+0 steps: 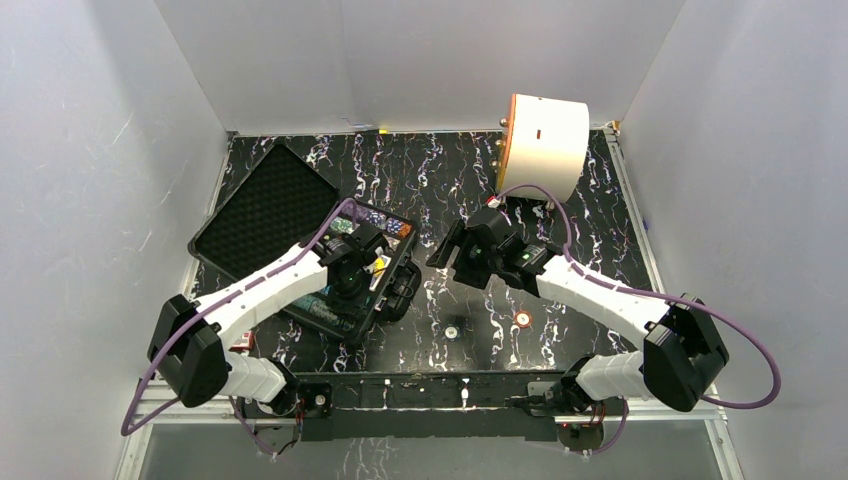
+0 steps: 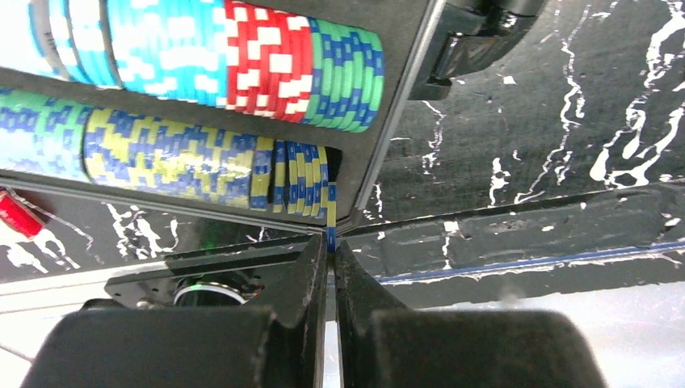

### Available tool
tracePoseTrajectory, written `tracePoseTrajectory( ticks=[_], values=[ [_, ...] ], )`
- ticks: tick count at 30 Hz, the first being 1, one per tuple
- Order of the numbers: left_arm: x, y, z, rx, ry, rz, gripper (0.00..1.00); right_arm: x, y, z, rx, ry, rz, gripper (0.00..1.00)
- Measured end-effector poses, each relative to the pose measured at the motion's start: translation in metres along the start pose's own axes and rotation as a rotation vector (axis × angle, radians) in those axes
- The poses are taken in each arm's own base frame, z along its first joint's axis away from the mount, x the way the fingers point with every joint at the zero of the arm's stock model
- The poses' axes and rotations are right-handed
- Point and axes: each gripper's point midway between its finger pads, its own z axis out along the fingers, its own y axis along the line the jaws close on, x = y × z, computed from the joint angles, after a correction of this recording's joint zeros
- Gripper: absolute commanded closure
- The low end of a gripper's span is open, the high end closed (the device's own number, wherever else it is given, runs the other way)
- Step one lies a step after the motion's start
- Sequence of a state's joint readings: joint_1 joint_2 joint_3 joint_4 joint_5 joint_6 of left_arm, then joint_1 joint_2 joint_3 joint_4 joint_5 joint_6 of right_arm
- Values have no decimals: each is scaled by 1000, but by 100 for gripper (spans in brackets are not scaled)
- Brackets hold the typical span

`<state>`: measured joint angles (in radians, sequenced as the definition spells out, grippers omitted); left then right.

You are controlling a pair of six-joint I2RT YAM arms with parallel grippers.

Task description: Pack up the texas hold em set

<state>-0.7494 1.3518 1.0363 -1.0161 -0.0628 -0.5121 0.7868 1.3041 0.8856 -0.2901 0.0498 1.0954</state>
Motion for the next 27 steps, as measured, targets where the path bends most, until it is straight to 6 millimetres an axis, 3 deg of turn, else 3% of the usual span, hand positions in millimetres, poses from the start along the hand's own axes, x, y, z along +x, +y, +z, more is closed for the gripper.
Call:
tracePoseTrajectory(
  ticks=[3, 12, 23, 27],
  values=[
    [-1, 8, -2, -48, 4, 1, 99, -1, 0, 0, 1, -1, 2, 18],
    [-1, 17, -1, -108, 17, 11, 74, -3, -1, 0, 1, -2, 7, 18],
    [-3, 16, -1, -110, 17, 20, 69, -5, -6, 0, 11, -2, -17, 18],
    [-15, 11, -10, -72, -50, 20, 55, 1, -18, 3, 57, 30, -82, 18]
  ],
)
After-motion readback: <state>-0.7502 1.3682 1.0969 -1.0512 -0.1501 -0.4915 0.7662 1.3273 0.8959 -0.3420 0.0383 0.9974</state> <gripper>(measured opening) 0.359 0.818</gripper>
